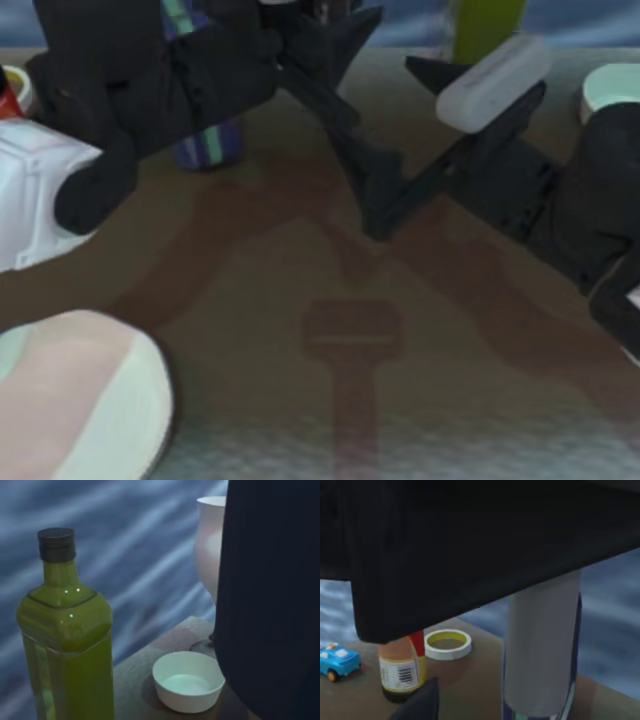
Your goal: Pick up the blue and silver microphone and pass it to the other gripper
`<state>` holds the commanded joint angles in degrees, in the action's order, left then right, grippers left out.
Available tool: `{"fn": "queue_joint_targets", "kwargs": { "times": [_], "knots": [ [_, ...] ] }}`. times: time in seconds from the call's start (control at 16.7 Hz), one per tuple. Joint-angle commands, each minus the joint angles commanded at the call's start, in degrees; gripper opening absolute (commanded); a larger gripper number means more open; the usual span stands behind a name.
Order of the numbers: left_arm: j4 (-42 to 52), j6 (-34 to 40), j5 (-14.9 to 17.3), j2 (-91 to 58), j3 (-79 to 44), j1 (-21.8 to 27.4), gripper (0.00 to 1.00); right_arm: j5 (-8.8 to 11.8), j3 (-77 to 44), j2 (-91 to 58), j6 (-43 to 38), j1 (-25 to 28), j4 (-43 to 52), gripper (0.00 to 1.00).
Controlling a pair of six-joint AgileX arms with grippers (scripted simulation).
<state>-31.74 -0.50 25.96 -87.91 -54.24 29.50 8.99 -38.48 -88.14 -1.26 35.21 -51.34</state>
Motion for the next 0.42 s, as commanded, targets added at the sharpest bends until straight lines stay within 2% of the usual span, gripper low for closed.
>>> {"fn": "queue_joint_targets", "kwargs": {
  "times": [0.24,0.42],
  "knots": [
    [0.3,-0.5,4.4,2.8,2.5,-5.1,0.0,1.6,8.0,9.1,0.0,-0.9,0.7,1.0],
    [0.4,-0.6,5.9,3.7,3.3,-6.8,0.0,2.2,10.4,11.5,0.0,-1.1,0.7,1.0]
  ]
}}
